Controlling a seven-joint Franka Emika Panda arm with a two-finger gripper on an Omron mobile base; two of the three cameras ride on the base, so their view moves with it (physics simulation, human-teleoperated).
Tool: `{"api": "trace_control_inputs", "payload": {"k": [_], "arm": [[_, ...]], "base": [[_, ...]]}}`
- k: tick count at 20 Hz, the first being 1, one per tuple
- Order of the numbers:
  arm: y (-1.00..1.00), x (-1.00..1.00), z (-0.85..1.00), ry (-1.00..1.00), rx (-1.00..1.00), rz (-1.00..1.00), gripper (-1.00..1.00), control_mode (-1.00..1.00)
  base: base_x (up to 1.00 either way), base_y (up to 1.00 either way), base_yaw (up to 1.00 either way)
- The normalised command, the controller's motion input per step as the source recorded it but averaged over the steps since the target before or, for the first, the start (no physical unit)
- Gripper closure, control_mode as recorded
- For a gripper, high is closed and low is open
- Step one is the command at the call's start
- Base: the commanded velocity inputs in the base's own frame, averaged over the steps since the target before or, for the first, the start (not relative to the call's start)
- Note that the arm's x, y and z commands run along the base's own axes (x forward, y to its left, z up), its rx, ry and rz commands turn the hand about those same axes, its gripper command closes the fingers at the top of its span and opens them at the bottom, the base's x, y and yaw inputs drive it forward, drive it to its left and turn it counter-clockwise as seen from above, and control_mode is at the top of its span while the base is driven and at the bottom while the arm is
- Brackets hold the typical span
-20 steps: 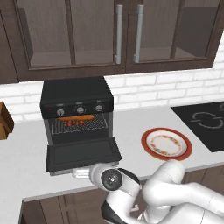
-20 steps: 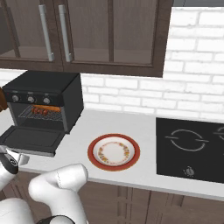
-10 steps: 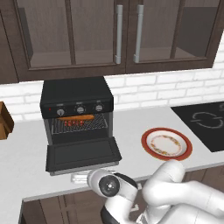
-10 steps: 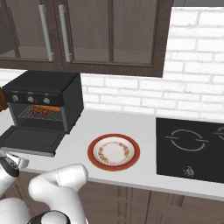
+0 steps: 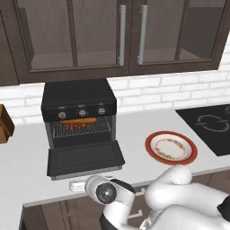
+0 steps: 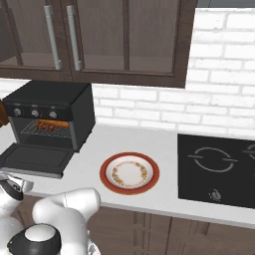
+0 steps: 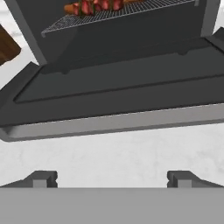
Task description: Pick up the kebab skewer and baguette bread, and place them inside the toaster oven. Close the toaster oven door and start by setting the timer.
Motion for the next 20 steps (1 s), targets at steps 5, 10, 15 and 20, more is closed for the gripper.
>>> {"api": "trace_control_inputs", "payload": {"k": [5, 10, 15, 20], "arm": [[0.11, 0.34, -0.17, 0.00, -0.03, 0.03, -1.00, -1.00], [0.12, 0.02, -0.33, 0.00, -0.03, 0.02, -1.00, -1.00], [0.05, 0.11, -0.19, -0.05, -0.01, 0.01, -1.00, -1.00], [0.00, 0.28, -0.09, -0.04, 0.00, 0.00, -1.00, -1.00]], "base": [[0.00, 0.00, 0.00], [0.00, 0.00, 0.00], [0.00, 0.00, 0.00], [0.00, 0.00, 0.00]]}}
